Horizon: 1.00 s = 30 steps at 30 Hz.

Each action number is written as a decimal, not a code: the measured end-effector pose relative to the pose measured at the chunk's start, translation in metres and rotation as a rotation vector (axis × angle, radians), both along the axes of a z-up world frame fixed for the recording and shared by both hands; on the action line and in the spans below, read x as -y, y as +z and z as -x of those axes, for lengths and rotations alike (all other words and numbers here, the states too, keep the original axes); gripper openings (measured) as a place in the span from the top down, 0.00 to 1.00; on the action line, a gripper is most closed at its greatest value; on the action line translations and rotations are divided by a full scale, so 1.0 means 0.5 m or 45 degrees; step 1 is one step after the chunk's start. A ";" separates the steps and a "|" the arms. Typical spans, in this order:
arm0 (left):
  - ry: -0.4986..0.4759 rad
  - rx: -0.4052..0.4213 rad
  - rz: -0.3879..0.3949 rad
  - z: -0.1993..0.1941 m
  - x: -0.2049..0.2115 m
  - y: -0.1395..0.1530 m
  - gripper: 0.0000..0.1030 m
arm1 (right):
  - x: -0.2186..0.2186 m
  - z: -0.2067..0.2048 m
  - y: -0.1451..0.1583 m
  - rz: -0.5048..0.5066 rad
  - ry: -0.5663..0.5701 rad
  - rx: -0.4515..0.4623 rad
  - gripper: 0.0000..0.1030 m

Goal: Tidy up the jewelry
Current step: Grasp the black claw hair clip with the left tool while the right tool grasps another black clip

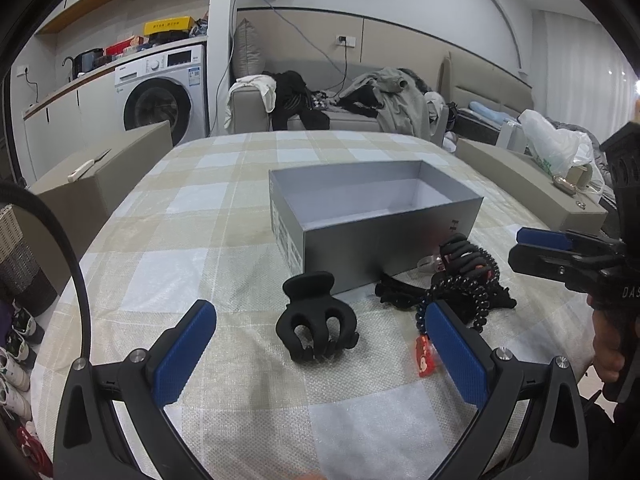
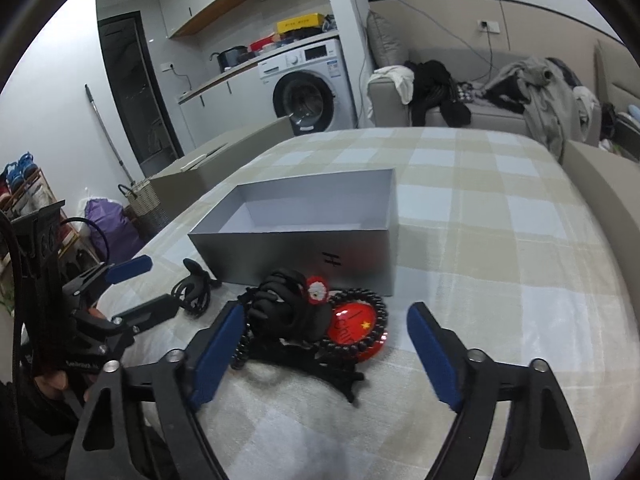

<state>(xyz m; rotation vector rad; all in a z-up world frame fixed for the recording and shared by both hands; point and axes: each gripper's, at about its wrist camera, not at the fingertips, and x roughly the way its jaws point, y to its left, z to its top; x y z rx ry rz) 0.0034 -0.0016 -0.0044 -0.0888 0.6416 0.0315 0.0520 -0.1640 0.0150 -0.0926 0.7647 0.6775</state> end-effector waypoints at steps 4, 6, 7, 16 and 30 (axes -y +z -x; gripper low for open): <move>0.022 -0.015 0.023 0.000 -0.012 0.000 0.01 | -0.036 -0.011 -0.009 0.034 0.014 -0.028 0.31; 0.042 -0.023 0.032 -0.001 -0.019 -0.001 0.01 | -0.048 -0.021 -0.016 0.029 0.025 -0.068 0.40; 0.052 -0.033 0.040 -0.003 -0.024 -0.002 0.01 | -0.055 -0.026 -0.019 0.033 0.033 -0.086 0.44; 0.032 -0.115 0.051 -0.012 -0.019 -0.018 0.13 | -0.054 -0.046 -0.041 -0.087 0.038 -0.229 0.65; -0.034 -0.141 0.148 -0.006 -0.020 -0.028 0.59 | 0.037 -0.018 0.012 -0.448 0.011 -0.211 0.67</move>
